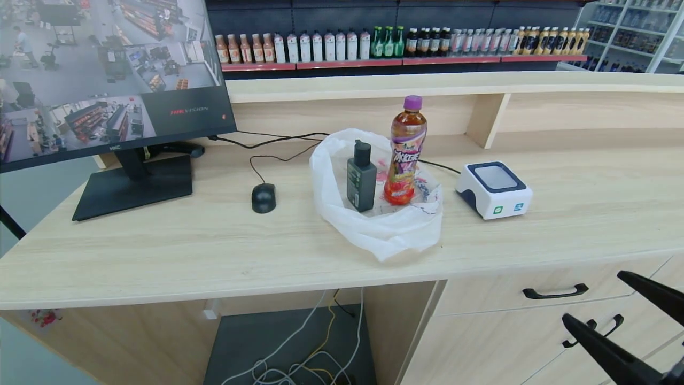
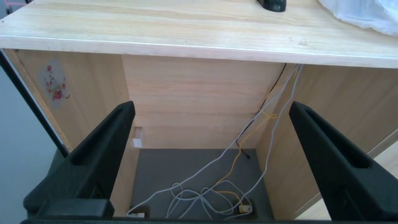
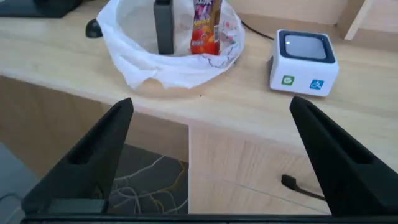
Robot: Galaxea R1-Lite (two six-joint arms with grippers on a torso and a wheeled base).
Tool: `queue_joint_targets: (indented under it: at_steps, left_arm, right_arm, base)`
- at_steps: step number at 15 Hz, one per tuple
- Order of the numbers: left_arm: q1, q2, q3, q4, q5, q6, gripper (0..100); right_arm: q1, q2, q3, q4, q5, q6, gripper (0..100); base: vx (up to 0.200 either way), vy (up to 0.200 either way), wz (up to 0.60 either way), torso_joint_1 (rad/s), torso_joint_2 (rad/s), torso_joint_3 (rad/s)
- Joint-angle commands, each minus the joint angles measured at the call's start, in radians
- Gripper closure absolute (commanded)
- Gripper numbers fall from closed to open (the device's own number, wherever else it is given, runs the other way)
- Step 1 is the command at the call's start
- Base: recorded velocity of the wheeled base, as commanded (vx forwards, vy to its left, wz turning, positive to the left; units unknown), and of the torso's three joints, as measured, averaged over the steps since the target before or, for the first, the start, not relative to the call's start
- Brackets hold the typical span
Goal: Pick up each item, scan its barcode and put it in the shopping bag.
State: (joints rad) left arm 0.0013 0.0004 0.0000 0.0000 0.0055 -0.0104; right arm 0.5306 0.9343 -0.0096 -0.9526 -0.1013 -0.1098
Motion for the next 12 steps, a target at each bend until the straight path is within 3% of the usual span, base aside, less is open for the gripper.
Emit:
queue_joint_targets:
  at_steps: [1,3,7,9,11,12]
  left_arm:
    - [0.000,0.000,0.000,0.000,0.001,0.000,0]
    - [0.000,0.000,0.000,0.000,0.001,0.000,0]
    - [0.000,0.000,0.000,0.000,0.001,-0.002,0]
    - [0.000,0.000,0.000,0.000,0.001,-0.002,0]
    - [0.000,0.000,0.000,0.000,0.001,-0.003,0]
    - [0.000,0.000,0.000,0.000,0.001,-0.002,0]
  right_arm:
    - [0.078,-0.290,0.007,0.290,0.002,-0.007,0]
    - [0.134,-0.488,0.005,0.543,0.002,-0.045,0]
    - [0.166,-0.792,0.002,0.916,0.049,-0.083,0]
    - [0.146,-0.815,-0.017,0.963,0.060,-0.080,0]
    - [0.015,-0.790,-0.018,0.966,0.060,-0.053,0]
    - [-0.156,-0.772,-0.020,0.971,0.080,-0.031,0]
  base:
    - [0.000,0.000,0.00,0.000,0.00,0.000]
    - [0.000,0.000,0.00,0.000,0.00,0.000]
    - [0.000,0.000,0.00,0.000,0.00,0.000]
    - [0.000,0.000,0.00,0.000,0.00,0.000]
    - [0.000,0.000,0.00,0.000,0.00,0.000]
    - [0.000,0.000,0.00,0.000,0.00,0.000]
